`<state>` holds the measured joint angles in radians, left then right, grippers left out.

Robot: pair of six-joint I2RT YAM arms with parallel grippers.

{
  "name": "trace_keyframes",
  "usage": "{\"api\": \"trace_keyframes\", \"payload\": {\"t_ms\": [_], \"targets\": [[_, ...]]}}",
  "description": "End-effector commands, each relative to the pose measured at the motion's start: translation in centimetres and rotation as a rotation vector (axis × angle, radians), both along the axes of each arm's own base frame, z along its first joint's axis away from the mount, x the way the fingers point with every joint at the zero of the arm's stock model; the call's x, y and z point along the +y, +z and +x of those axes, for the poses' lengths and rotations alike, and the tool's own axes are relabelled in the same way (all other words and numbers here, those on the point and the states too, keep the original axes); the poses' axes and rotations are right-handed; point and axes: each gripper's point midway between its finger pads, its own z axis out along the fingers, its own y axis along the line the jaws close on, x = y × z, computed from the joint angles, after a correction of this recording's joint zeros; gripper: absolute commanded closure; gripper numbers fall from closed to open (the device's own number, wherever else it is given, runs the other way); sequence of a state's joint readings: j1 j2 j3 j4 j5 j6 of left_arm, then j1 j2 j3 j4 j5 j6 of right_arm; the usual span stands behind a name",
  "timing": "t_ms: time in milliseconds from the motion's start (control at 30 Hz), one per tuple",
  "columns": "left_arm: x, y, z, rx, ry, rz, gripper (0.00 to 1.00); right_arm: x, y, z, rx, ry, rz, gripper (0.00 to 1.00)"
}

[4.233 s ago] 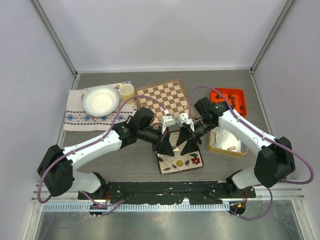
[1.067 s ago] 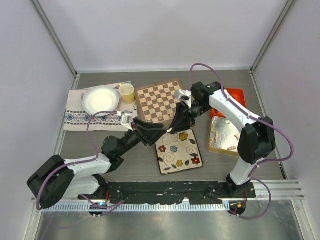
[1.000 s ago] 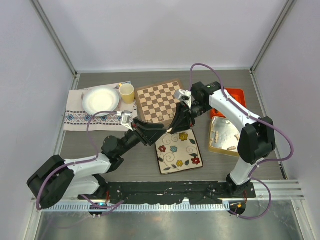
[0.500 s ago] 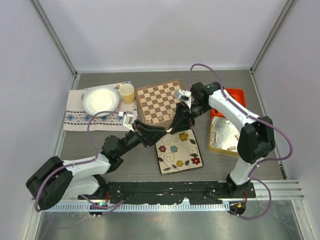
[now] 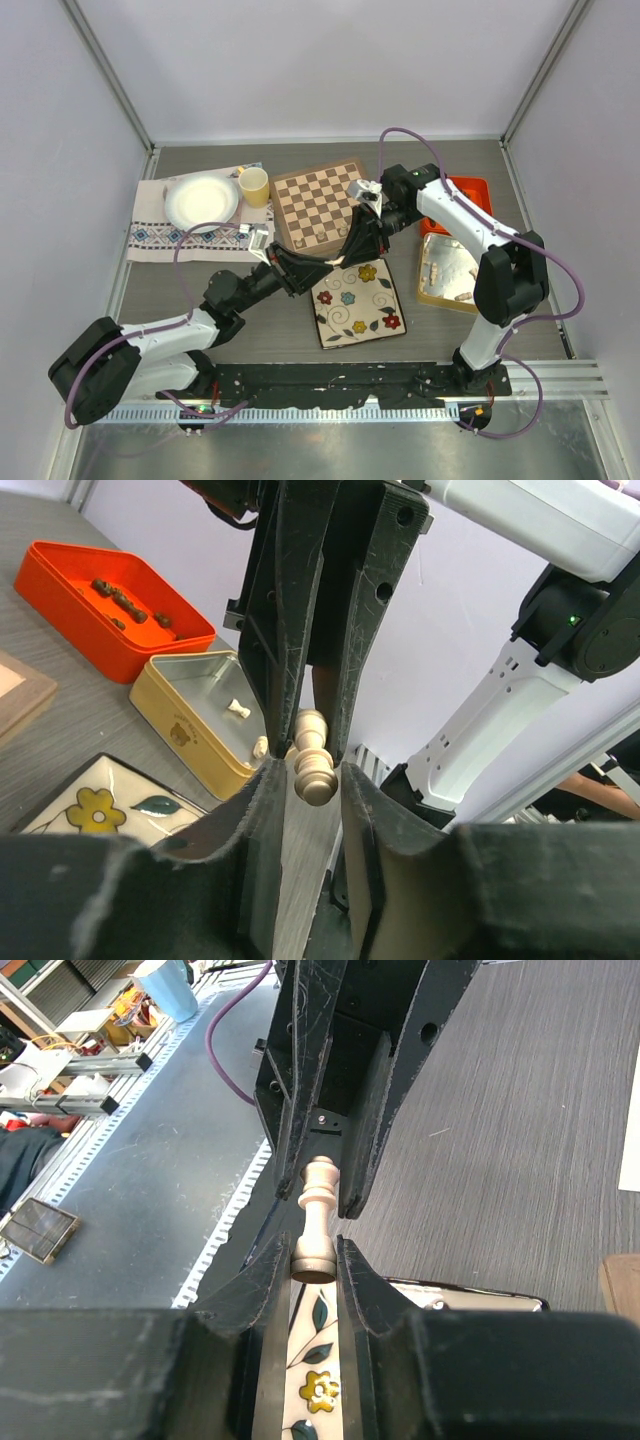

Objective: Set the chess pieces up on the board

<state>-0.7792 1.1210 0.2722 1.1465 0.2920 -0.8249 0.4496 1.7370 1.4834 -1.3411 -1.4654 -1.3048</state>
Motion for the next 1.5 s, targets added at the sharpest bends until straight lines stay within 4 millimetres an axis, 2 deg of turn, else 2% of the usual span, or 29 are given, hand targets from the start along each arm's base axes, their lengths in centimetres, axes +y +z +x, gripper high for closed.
{"api": "trace_keyframes", "payload": {"t_ms": [0, 233, 300, 367, 567, 633, 667, 700, 733, 767, 800, 833, 867, 900, 933, 967, 1000, 1033, 1067, 1100, 1133, 1167, 1200, 1233, 1300, 1333, 1400, 1433, 1467], "targets": [[-0.1, 1.5, -0.4, -0.064, -0.014, -0.017, 0.72, -0.3, 2.2, -1.5, 0.133, -0.005, 0.014, 0.99], [0.3, 2.0, -0.1, -0.073, 0.015, -0.032, 0.93, -0.4, 1.8, -1.6, 0.141, -0.005, 0.010, 0.98], [0.6, 2.1, 0.1, -0.068, 0.033, -0.041, 1.00, -0.4, 1.6, -1.6, 0.138, -0.004, 0.008, 0.87], [0.9, 2.0, 0.3, -0.051, 0.050, -0.045, 1.00, -0.5, 1.4, -1.6, 0.128, -0.004, 0.004, 0.56], [3.1, 0.7, 2.5, 0.108, 0.135, 0.047, 1.00, -2.6, 0.5, 0.9, 0.091, -0.085, -0.052, 0.22], [4.6, -1.2, 3.2, 0.190, 0.184, 0.160, 1.00, -3.6, 0.0, 2.1, 0.110, -0.122, -0.116, 0.19], [5.2, 0.2, 3.9, 0.182, 0.213, 0.176, 1.00, -4.5, -0.2, 3.2, 0.125, -0.161, -0.143, 0.18], [5.9, -1.7, 3.8, 0.222, 0.225, 0.284, 1.00, -4.9, 0.0, 4.0, 0.191, -0.197, -0.203, 0.18], [6.1, 0.3, 4.1, 0.200, 0.233, 0.302, 1.00, -5.3, -0.4, 5.0, 0.193, -0.224, -0.235, 0.17], [6.6, 0.2, 4.4, 0.208, 0.242, 0.352, 1.00, -6.0, -1.0, 5.8, 0.180, -0.255, -0.291, 0.16], [7.1, -1.6, 3.9, 0.282, 0.231, 0.454, 1.00, -6.7, -1.1, 6.8, 0.186, -0.300, -0.318, 0.16], [6.9, -0.2, 4.7, 0.265, 0.223, 0.510, 1.00, -6.9, -0.5, 8.1, 0.159, -0.367, -0.329, 0.16], [7.6, -2.0, 4.2, 0.353, 0.205, 0.604, 1.00, -7.9, -1.4, 9.4, 0.127, -0.462, -0.418, 0.16], [7.6, -2.1, 4.2, 0.376, 0.190, 0.646, 1.00, -8.5, -2.7, 10.1, 0.125, -0.541, -0.471, 0.15], [7.0, -1.6, 5.3, 0.384, 0.171, 0.695, 1.00, -8.9, -2.1, 12.8, 0.051, -0.682, -0.473, 0.15], [7.5, -2.6, 4.8, 0.450, 0.153, 0.759, 1.00, -9.7, -0.6, 13.3, -0.031, -0.769, -0.472, 0.14], [7.3, -3.0, 5.1, 0.472, 0.139, 0.795, 1.00, -11.7, -1.2, 14.8, -0.092, -0.900, -0.552, 0.14], [6.9, -1.3, 5.8, 0.443, 0.127, 0.803, 1.00, -12.4, -0.3, 15.8, -0.134, -0.976, -0.548, 0.12], [6.7, -3.4, 6.1, 0.521, 0.095, 0.877, 1.00, -13.1, 0.8, 15.7, -0.160, -1.022, -0.540, 0.12], [6.6, -3.4, 6.4, 0.536, 0.083, 0.901, 1.00, -13.6, 0.6, 15.5, -0.162, -1.039, -0.543, 0.12], [5.9, -1.5, 7.5, 0.508, 0.082, 0.894, 1.00, -14.3, 1.0, 15.8, -0.162, -1.064, -0.520, 0.11], [5.6, -3.5, 7.7, 0.584, 0.037, 0.962, 1.00, -14.3, 1.1, 15.4, -0.142, -1.068, -0.497, 0.11], [5.4, -3.6, 8.2, 0.600, 0.029, 0.982, 1.00, -14.4, 0.8, 14.6, -0.131, -1.060, -0.477, 0.11], [4.7, -1.8, 9.5, 0.573, 0.031, 0.976, 1.00, -14.9, 1.0, 14.8, -0.135, -1.078, -0.459, 0.11], [4.3, -3.7, 10.5, 0.636, 0.011, 1.054, 1.00, -15.6, 0.2, 14.2, -0.104, -1.090, -0.450, 0.11], [3.7, -2.3, 11.6, 0.600, 0.031, 1.047, 1.00, -15.5, 0.4, 14.1, -0.092, -1.077, -0.417, 0.11], [3.1, -3.8, 12.5, 0.609, 0.035, 1.121, 1.00, -16.7, -0.5, 14.1, -0.045, -1.098, -0.402, 0.11], [2.5, -2.9, 13.3, 0.581, 0.046, 1.121, 1.00, -16.6, -0.4, 13.9, -0.039, -1.085, -0.384, 0.11], [2.2, -3.5, 13.0, 0.593, 0.032, 1.157, 1.00, -17.7, -0.5, 14.1, -0.023, -1.114, -0.381, 0.11]]}}
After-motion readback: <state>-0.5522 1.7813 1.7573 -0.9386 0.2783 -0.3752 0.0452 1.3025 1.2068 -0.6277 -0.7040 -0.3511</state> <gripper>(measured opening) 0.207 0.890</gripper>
